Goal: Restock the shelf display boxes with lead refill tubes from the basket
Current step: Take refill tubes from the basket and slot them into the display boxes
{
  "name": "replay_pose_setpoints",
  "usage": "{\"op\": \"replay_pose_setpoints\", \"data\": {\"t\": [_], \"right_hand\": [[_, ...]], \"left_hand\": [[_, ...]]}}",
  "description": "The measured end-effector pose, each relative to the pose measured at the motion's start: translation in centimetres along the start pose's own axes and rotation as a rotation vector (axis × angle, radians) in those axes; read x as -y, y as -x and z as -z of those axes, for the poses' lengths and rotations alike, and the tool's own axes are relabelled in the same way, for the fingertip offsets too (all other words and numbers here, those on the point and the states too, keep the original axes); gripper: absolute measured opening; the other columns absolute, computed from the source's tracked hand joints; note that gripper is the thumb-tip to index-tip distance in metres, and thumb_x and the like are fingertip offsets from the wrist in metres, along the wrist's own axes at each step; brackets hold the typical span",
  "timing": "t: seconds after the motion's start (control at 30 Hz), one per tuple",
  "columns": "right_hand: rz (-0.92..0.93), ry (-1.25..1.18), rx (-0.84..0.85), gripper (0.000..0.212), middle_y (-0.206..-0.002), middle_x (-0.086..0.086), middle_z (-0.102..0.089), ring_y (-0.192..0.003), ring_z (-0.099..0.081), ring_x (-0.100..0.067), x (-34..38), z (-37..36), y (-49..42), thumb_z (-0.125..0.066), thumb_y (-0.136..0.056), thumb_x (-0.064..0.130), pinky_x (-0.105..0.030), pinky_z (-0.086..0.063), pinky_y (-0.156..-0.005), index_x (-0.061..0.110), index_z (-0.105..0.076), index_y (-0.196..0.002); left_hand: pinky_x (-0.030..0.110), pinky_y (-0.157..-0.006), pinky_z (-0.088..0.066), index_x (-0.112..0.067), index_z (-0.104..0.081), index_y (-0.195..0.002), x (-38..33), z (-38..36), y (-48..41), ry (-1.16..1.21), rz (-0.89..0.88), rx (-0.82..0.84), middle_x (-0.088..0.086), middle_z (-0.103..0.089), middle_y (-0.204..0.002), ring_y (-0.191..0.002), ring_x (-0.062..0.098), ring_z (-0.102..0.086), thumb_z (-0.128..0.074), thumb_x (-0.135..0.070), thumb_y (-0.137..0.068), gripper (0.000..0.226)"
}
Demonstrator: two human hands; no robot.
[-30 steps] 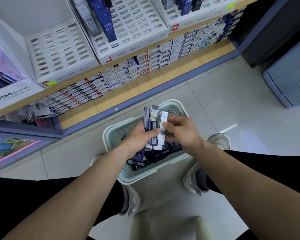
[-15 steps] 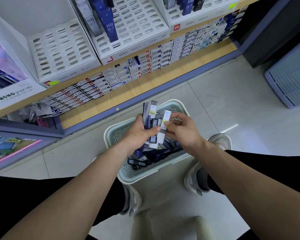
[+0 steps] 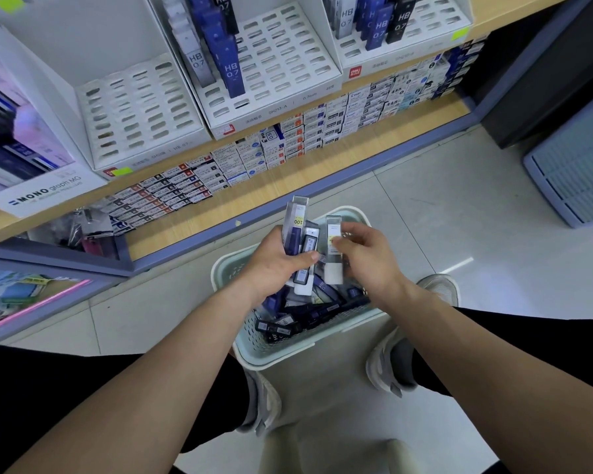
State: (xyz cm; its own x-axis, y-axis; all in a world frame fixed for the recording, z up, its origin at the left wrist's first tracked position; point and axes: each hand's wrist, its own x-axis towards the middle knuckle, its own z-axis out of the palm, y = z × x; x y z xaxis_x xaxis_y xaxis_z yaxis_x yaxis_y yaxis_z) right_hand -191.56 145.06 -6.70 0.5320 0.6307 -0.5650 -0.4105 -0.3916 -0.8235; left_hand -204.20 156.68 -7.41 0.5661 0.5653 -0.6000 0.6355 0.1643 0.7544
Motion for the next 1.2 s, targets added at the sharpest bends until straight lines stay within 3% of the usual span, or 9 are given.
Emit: {"op": "replay_pose_setpoints", "data": {"t": [0.1, 0.23, 0.33, 0.43, 0.57, 0.67, 0.83, 1.03, 1.2], "right_hand": [[0.001, 0.010, -0.007, 0.022, -0.091, -0.014, -0.070, -0.062, -0.066, -0.026, 0.9, 0.3, 0.5, -0.049, -0.102, 0.010, -0.032, -0.053, -0.051, 0.018, -0.068, -0.110], [0.076, 0.071, 0.030, 0.008, -0.080, -0.016, -0.067, -0.052, -0.057, -0.023, 3.4, 0.7, 1.5, -0.066, -0.096, 0.016, -0.028, -0.043, -0.044, 0.014, -0.062, -0.103], [0.157, 0.087, 0.059, 0.012, -0.076, -0.013, -0.067, -0.051, -0.055, -0.020, 6.7, 0.9, 2.5, -0.072, -0.091, 0.011, -0.029, -0.043, -0.047, 0.010, -0.062, -0.097], [0.252, 0.129, 0.132, 0.019, -0.077, -0.003, -0.061, -0.058, -0.057, -0.013, 10.5, 1.1, 3.8, -0.068, -0.089, -0.001, -0.029, -0.049, -0.059, 0.014, -0.071, -0.101], [0.350, 0.179, 0.249, 0.024, -0.073, -0.002, -0.064, -0.066, -0.059, -0.015, 15.3, 1.3, 6.3, -0.065, -0.091, -0.002, -0.026, -0.052, -0.067, 0.011, -0.072, -0.110], [0.423, 0.242, 0.261, 0.018, -0.081, -0.004, -0.071, -0.072, -0.065, -0.015, 18.1, 1.3, 7.8, -0.072, -0.087, 0.001, -0.028, -0.053, -0.069, 0.011, -0.070, -0.103], [0.448, 0.175, 0.212, 0.013, -0.090, -0.013, -0.076, -0.077, -0.069, -0.021, 19.8, 1.4, 8.8, -0.066, -0.094, 0.006, -0.033, -0.056, -0.069, 0.005, -0.064, -0.106], [0.471, 0.194, 0.122, 0.019, -0.088, -0.013, -0.074, -0.073, -0.071, -0.029, 18.1, 0.4, 7.4, -0.065, -0.095, 0.007, -0.047, -0.061, -0.073, 0.017, -0.062, -0.110], [0.542, 0.247, 0.056, 0.020, -0.092, -0.007, -0.069, -0.071, -0.073, -0.022, 19.1, -3.1, 5.6, -0.067, -0.093, 0.006, -0.032, -0.059, -0.059, 0.025, -0.069, -0.101]], "left_hand": [[0.033, -0.095, -0.049, -0.023, -0.057, -0.120, -1.0, 0.7, 0.8, -0.016, -0.016, -0.021, -0.007, -0.071, -0.107, -0.103, 0.013, -0.066, -0.082, -0.029, -0.082, 0.045], [0.039, -0.097, -0.050, -0.024, -0.055, -0.118, -3.0, 2.0, 2.5, -0.044, -0.063, -0.044, -0.002, -0.068, -0.108, -0.103, 0.017, -0.064, -0.081, -0.030, -0.083, 0.044], [0.045, -0.097, -0.051, -0.021, -0.056, -0.116, -5.7, 3.7, 4.2, -0.073, -0.132, -0.081, 0.004, -0.069, -0.107, -0.101, 0.022, -0.066, -0.081, -0.031, -0.082, 0.044], [0.049, -0.090, -0.055, -0.024, -0.055, -0.115, -8.9, 5.8, 6.5, -0.109, -0.195, -0.114, 0.003, -0.070, -0.103, -0.097, 0.022, -0.068, -0.081, -0.036, -0.082, 0.044], [0.037, -0.087, -0.054, -0.024, -0.051, -0.116, -12.6, 8.2, 10.3, -0.163, -0.290, -0.179, 0.000, -0.068, -0.104, -0.097, 0.019, -0.066, -0.077, -0.038, -0.085, 0.043], [0.043, -0.089, -0.055, -0.026, -0.050, -0.114, -14.0, 9.1, 12.3, -0.122, -0.346, -0.186, 0.003, -0.068, -0.106, -0.098, 0.022, -0.068, -0.077, -0.033, -0.086, 0.040], [0.030, -0.078, -0.054, -0.025, -0.054, -0.116, -13.6, 9.1, 12.8, -0.054, -0.359, -0.202, -0.001, -0.068, -0.103, -0.094, 0.015, -0.068, -0.077, -0.031, -0.086, 0.038], [0.034, -0.091, -0.052, -0.029, -0.053, -0.117, -11.8, 8.7, 11.4, -0.043, -0.293, -0.204, -0.003, -0.068, -0.103, -0.094, 0.012, -0.067, -0.077, -0.035, -0.085, 0.041], [0.043, -0.092, -0.053, -0.024, -0.053, -0.106, -11.4, 10.4, 10.4, -0.007, -0.253, -0.245, 0.012, -0.065, -0.100, -0.095, 0.027, -0.065, -0.077, -0.036, -0.085, 0.034]]}}
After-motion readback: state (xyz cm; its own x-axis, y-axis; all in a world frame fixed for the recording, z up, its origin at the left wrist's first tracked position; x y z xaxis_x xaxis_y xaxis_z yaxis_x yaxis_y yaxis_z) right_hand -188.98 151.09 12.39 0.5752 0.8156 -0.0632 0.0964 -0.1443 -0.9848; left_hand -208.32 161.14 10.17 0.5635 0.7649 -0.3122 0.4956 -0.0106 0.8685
